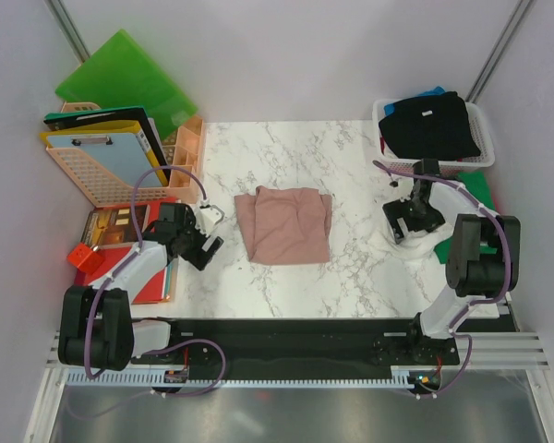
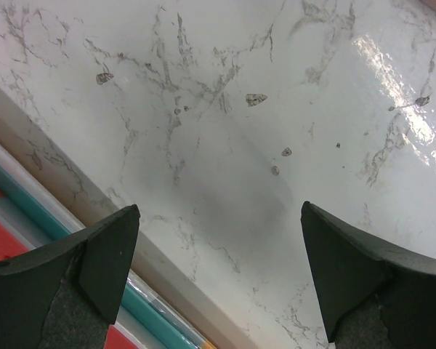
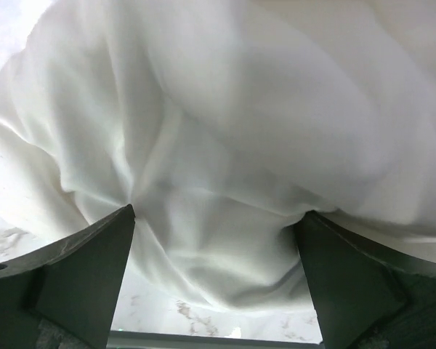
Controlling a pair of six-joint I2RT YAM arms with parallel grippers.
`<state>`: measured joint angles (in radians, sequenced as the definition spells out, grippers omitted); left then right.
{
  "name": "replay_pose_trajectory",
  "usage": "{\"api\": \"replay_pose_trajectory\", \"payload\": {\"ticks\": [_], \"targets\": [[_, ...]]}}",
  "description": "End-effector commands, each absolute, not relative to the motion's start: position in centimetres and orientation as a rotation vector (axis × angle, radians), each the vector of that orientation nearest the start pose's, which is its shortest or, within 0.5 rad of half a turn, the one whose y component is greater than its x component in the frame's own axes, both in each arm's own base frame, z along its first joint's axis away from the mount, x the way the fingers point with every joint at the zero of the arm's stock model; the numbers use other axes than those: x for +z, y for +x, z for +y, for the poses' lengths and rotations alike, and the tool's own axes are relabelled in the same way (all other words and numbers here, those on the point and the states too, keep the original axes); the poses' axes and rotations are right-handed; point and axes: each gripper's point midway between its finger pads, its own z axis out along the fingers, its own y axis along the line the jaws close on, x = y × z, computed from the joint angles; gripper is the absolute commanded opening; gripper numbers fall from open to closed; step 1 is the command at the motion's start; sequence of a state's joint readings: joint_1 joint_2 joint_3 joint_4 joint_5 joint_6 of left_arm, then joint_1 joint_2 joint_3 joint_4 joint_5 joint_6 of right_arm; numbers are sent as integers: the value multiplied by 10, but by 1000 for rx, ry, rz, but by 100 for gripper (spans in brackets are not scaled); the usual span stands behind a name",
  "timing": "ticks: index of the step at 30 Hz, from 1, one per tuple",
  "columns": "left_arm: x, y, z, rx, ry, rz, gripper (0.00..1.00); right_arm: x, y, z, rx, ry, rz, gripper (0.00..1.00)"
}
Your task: Fold and stack the t-shirts
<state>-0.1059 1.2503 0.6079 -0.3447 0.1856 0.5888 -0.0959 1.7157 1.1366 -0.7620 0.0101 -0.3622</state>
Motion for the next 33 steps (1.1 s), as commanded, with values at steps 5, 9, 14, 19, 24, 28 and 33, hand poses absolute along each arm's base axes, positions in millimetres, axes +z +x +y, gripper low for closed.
{"api": "replay_pose_trajectory", "payload": {"ticks": [5, 9, 14, 19, 24, 28, 33], "targets": [[45, 278, -34, -5, 939, 2332, 99, 38, 306, -21, 72, -377, 2932, 98], [44, 277, -32, 5, 946, 2338, 99, 40, 307, -24, 41, -369, 2915, 98], [47, 280, -34, -1, 942, 2330, 99, 56, 313, -37, -65, -337, 2863, 98], [45, 278, -34, -6, 946, 2332, 99, 89, 321, -59, -211, -244, 2772, 98], [40, 277, -35, -18, 955, 2344, 99, 121, 320, -96, -372, -133, 2685, 98], [41, 279, -37, -32, 950, 2339, 99, 121, 312, -122, -448, -76, 2699, 98], [41, 280, -38, -33, 952, 2338, 99, 116, 305, -144, -459, -9, 2709, 98]]}}
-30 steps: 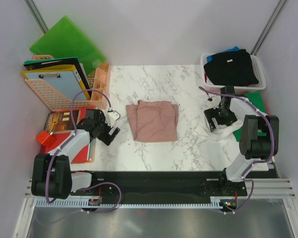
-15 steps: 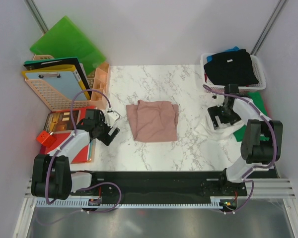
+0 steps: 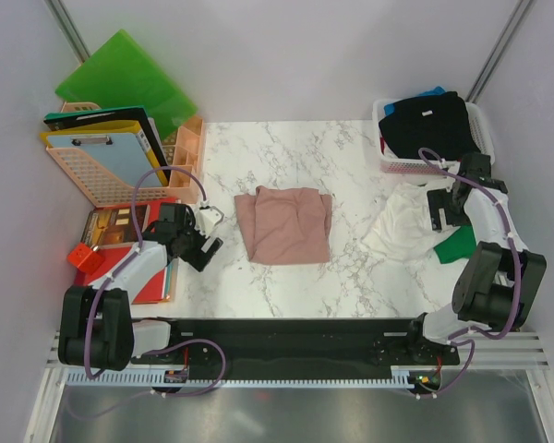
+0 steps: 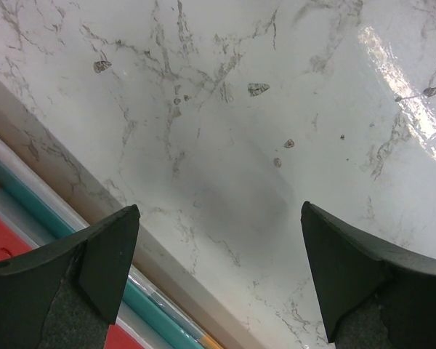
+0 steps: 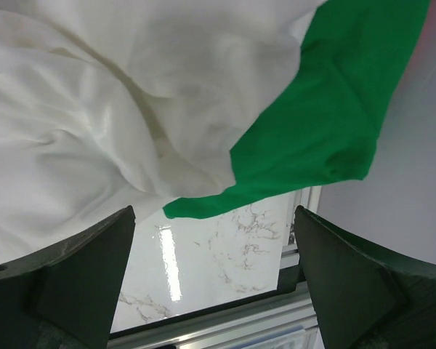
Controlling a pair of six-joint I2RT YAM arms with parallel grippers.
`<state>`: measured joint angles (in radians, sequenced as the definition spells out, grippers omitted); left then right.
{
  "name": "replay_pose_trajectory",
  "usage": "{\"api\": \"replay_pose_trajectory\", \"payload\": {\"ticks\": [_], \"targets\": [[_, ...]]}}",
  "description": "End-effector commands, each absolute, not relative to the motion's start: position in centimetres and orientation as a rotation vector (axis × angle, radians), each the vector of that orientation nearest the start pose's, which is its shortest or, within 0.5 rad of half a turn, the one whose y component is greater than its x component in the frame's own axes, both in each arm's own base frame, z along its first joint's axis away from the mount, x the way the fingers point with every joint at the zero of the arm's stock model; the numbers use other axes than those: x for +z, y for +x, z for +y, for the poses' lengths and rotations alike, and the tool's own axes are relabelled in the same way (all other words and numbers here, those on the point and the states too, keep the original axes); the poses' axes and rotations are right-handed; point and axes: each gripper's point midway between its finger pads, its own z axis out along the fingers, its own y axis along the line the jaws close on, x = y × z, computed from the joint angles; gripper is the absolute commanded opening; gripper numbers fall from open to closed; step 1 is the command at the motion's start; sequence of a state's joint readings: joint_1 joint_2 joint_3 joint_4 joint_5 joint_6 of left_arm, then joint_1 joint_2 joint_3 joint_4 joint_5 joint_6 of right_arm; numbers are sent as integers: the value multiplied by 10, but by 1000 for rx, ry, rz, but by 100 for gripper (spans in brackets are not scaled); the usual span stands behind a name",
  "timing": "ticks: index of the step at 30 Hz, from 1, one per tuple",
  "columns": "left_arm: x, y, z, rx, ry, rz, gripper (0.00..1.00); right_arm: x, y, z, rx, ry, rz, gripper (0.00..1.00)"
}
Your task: Fold and stack the t-shirts
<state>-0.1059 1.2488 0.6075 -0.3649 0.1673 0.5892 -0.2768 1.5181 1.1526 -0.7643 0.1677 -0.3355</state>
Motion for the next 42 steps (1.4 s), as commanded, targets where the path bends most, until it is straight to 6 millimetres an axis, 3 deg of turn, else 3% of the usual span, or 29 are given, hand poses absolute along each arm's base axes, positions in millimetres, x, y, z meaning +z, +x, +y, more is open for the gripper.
{"api": "replay_pose_trajectory", "payload": {"ticks": [1, 8, 13, 15, 18, 21, 25, 28, 33, 42], "targets": [[40, 280, -37, -32, 954, 2340, 99, 120, 306, -141, -440, -19, 2688, 98], [36, 279, -38, -47, 947, 2351, 99, 152, 314, -125, -364, -39, 2594, 98], [31, 279, -40, -61, 935, 2365, 99, 137, 318, -97, -254, -88, 2629, 98], [29, 278, -40, -67, 931, 2372, 99, 132, 326, -75, -165, -114, 2630, 98], [28, 278, -40, -66, 927, 2379, 99, 124, 342, -46, -79, -167, 2624, 98], [25, 277, -37, -51, 922, 2395, 99, 111, 361, -32, -73, -184, 2638, 98], [24, 279, -31, -9, 926, 2416, 99, 90, 382, -34, -79, -180, 2669, 98], [29, 282, -30, -5, 917, 2421, 99, 83, 384, -41, -122, -181, 2667, 98], [36, 287, -34, -28, 890, 2417, 99, 79, 374, -57, -170, -173, 2670, 98], [27, 286, -37, -55, 901, 2443, 98, 91, 342, -118, -273, -93, 2669, 98]]}}
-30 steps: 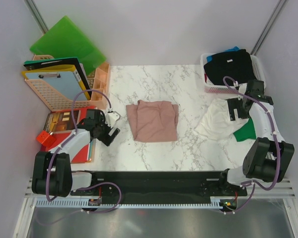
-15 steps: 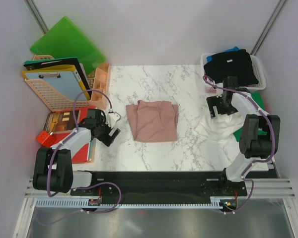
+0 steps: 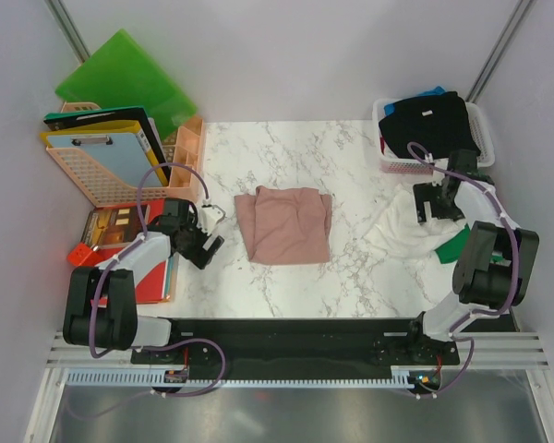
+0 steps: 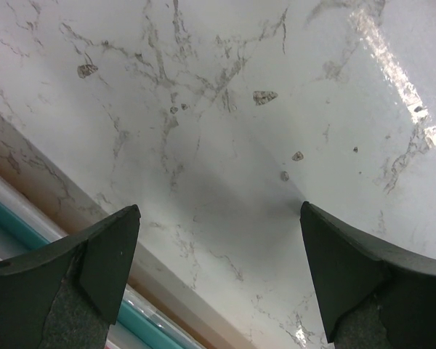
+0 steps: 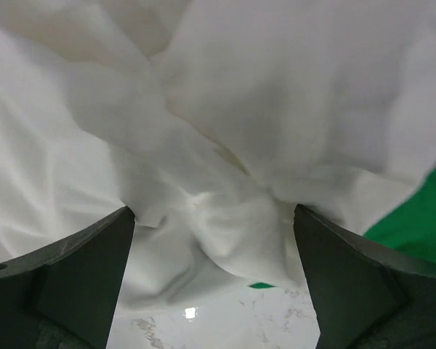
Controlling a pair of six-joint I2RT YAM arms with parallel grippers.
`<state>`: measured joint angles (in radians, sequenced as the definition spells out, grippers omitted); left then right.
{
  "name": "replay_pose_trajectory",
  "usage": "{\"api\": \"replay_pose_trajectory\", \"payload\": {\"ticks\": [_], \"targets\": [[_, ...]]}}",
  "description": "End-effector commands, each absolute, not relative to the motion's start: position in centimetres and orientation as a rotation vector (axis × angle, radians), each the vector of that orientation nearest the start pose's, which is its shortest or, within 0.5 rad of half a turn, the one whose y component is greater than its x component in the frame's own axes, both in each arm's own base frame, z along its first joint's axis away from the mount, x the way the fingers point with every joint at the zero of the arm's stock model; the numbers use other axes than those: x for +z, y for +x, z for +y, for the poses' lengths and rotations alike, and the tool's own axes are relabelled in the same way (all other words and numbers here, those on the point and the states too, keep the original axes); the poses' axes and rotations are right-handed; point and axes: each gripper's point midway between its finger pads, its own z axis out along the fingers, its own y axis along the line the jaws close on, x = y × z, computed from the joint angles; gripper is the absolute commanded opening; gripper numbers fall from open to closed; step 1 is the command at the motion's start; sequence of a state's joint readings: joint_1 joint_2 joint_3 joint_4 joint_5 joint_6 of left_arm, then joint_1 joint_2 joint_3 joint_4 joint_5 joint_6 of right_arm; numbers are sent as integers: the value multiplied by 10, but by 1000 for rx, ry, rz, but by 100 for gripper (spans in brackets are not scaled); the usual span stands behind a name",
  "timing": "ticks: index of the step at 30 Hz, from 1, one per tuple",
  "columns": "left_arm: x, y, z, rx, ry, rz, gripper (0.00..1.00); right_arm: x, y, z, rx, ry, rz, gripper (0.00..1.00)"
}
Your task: Fold and stack the t-shirts
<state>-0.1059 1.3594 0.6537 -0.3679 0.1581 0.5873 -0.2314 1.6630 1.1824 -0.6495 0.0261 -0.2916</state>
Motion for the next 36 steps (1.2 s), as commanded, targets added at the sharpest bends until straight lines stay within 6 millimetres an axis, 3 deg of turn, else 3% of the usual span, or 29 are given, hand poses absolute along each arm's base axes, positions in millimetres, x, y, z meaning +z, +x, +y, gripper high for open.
{"api": "replay_pose_trajectory", "payload": {"ticks": [1, 10, 17, 24, 33, 36], "targets": [[26, 286, -38, -61, 898, 2441, 98, 93, 336, -130, -297, -64, 2671, 98], [19, 282, -39, -78, 898, 2450, 98, 95, 310, -187, -345, 51, 2692, 98], [20, 283, -38, -67, 899, 2445, 98, 99, 298, -207, -336, 96, 2693, 98], [26, 287, -40, -72, 895, 2425, 98, 107, 305, -175, -105, 57, 2670, 98], [25, 283, -40, -75, 900, 2424, 98, 120, 303, -155, -7, -3, 2632, 98], [23, 283, -42, -89, 899, 2427, 97, 113, 309, -152, 45, -1, 2651, 98]]}}
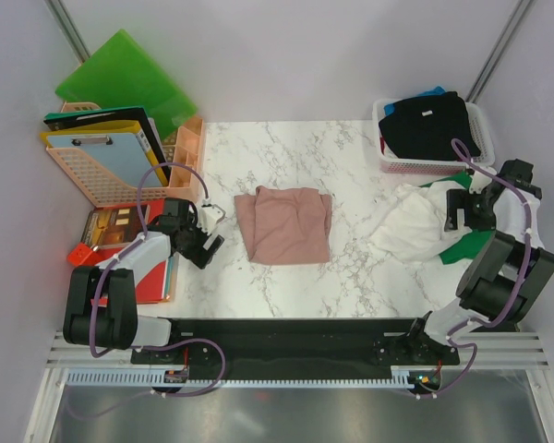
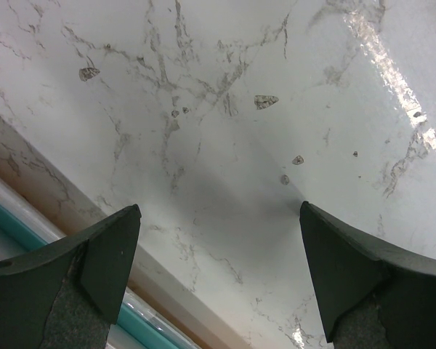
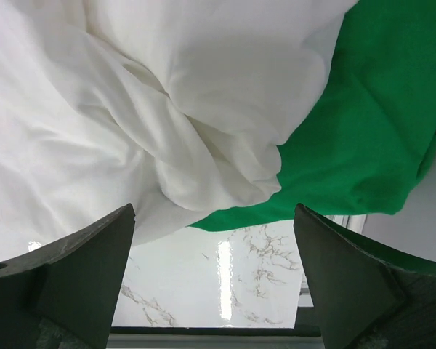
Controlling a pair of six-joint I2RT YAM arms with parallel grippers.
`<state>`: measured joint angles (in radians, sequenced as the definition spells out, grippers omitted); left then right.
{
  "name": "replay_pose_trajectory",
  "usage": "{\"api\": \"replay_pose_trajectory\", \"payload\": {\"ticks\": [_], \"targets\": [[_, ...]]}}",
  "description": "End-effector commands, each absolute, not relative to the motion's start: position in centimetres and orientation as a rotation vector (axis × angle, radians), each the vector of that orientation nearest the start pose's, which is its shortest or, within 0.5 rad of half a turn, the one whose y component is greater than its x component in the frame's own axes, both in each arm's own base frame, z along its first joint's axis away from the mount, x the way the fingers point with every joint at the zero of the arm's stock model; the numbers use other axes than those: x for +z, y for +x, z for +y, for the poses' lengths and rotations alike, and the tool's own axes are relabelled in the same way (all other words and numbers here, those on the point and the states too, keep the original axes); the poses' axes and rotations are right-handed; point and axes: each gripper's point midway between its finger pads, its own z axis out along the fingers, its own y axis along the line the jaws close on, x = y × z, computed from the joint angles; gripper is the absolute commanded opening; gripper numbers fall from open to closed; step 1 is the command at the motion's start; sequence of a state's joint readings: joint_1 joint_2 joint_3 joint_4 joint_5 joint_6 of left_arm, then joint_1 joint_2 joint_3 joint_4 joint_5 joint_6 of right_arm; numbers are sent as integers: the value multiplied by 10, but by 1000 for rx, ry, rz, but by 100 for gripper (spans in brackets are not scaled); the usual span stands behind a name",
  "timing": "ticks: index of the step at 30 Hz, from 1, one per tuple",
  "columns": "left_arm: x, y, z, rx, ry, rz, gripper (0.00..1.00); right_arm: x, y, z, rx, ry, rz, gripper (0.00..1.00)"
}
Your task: Fold and stack the t-shirts
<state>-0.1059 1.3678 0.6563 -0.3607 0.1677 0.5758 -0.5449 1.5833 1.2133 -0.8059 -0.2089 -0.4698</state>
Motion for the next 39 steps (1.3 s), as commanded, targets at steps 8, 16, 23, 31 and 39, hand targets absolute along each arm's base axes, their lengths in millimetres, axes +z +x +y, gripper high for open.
{"api": "replay_pose_trajectory", "payload": {"ticks": [8, 16, 23, 31, 39], "targets": [[34, 282, -39, -51, 892, 2389, 98, 91, 315, -147, 145, 40, 2703, 98], [39, 276, -34, -4, 917, 2372, 98, 74, 320, -143, 178, 69, 2745, 98], [36, 273, -33, -6, 916, 2378, 98, 62, 329, -121, 211, 23, 2761, 0], [28, 266, -33, -12, 925, 2397, 98, 140, 338, -92, 183, -113, 2559, 0], [26, 267, -37, -40, 914, 2406, 98, 239, 378, -82, 102, -90, 2376, 0]]}}
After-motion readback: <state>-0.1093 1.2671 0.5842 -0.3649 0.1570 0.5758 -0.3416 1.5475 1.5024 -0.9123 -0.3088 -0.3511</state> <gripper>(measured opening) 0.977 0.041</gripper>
